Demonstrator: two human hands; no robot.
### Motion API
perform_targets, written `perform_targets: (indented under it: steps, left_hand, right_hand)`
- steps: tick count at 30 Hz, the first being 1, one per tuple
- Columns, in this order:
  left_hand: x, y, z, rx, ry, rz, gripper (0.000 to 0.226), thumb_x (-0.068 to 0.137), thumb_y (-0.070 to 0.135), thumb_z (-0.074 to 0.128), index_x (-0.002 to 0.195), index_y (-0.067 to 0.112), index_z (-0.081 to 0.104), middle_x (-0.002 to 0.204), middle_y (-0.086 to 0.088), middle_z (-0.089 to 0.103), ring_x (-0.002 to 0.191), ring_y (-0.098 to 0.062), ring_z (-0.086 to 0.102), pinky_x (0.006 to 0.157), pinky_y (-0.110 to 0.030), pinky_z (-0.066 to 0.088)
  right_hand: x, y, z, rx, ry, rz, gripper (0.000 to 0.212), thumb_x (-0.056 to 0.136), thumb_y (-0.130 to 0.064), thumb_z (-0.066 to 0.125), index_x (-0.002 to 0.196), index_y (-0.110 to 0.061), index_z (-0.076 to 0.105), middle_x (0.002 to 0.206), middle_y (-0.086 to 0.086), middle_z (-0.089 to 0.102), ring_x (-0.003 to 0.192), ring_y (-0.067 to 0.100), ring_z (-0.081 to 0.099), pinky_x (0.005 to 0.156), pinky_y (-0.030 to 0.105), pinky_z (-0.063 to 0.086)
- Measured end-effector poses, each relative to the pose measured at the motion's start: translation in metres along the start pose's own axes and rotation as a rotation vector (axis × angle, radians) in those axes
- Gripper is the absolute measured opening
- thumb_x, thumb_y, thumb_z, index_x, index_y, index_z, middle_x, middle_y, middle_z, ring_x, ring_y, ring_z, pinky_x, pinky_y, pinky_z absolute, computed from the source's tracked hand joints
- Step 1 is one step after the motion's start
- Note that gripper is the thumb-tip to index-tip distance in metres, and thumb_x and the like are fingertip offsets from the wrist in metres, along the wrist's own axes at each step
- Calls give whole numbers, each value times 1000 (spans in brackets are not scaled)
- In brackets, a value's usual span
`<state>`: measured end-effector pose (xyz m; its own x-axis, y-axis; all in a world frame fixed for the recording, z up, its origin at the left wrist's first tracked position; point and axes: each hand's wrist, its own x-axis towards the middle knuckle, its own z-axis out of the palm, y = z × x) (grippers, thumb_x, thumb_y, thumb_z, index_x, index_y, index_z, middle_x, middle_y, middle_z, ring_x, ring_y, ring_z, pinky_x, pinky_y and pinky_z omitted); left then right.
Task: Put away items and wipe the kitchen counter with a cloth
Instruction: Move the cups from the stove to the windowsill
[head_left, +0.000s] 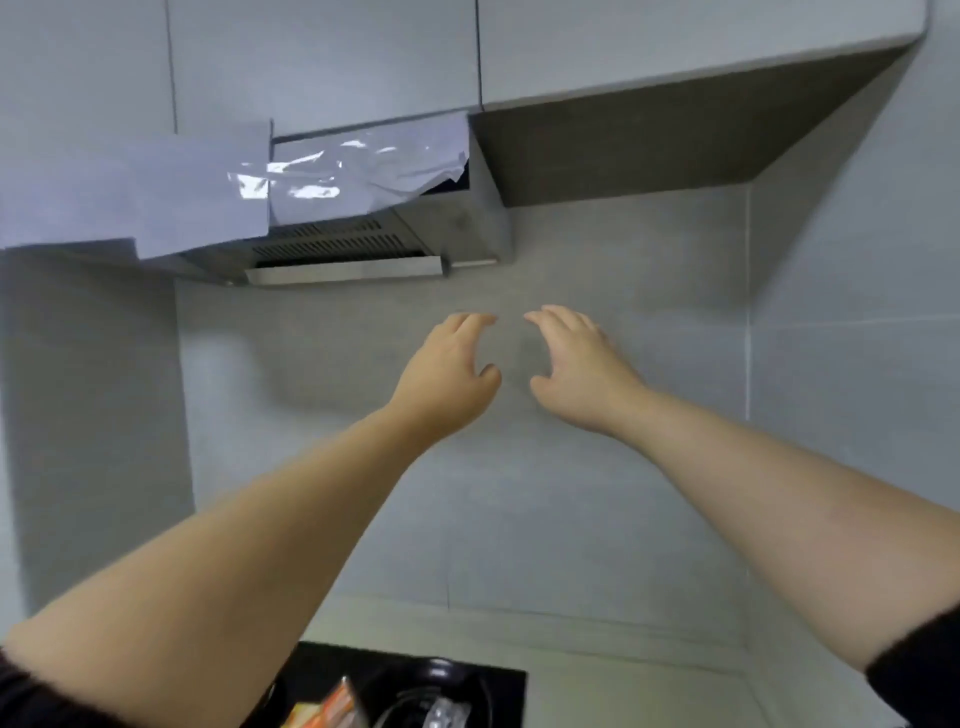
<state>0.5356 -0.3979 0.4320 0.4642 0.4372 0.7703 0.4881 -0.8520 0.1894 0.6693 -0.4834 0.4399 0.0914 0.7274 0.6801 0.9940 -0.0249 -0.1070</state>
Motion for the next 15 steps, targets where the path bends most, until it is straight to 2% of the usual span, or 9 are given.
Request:
perform_targets:
  steps: [9,15]
  left_hand:
    - [-180,-92,8,10,-229,-183,46,91,20,50,137,16,45,141,-1,44,130,-18,38,99,-29,34]
    - [-252,-138,21,-38,-312,-321,44,91,17,49,136,15,46,140,-4,45,129,-20,40,102,-30,33]
  right_hand:
    - [-110,-93,128,106,-272,58,61,86,-18,51,143,-13,32,149,7,30,139,26,23,114,41,19]
    - [-150,-125,195,151,-396,60,60,85,-13,51,143,-13,35,149,6,31,139,24,23,115,41,18]
